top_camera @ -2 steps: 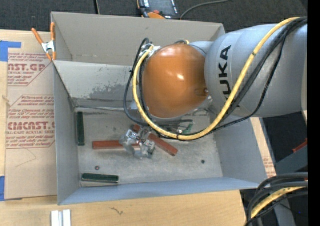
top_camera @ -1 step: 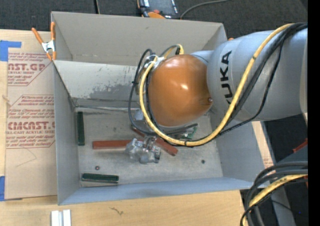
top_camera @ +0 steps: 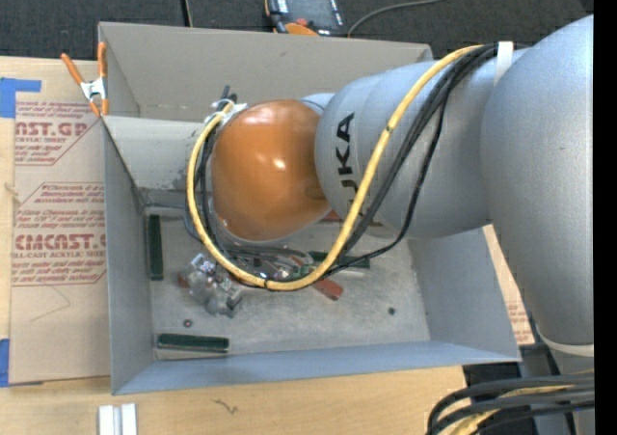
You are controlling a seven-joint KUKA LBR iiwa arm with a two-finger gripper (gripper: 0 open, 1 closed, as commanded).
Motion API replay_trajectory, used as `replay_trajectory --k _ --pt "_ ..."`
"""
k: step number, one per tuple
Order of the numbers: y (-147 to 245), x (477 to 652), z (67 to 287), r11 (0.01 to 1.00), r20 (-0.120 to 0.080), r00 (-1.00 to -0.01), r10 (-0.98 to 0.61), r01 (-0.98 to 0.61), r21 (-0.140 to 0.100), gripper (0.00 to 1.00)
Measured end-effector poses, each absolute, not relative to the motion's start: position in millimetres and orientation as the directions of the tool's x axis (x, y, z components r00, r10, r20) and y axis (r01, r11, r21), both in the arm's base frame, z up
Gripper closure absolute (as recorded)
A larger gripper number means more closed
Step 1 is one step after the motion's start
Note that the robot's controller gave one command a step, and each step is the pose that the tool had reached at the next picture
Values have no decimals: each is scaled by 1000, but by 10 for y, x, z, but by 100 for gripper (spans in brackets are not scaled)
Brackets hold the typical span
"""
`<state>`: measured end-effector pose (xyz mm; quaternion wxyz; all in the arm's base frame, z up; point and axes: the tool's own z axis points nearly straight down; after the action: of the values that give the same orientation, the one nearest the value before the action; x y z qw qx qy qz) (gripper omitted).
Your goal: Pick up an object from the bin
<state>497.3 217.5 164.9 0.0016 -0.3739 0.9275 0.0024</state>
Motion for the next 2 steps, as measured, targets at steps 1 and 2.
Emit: replay_trajectory --k 1,2 --pt "2146 4980 1648 723 -3 -723 -691 -691 1 0" --pt "2299 4891 660 747 6 -747 -665 -665 4 0"
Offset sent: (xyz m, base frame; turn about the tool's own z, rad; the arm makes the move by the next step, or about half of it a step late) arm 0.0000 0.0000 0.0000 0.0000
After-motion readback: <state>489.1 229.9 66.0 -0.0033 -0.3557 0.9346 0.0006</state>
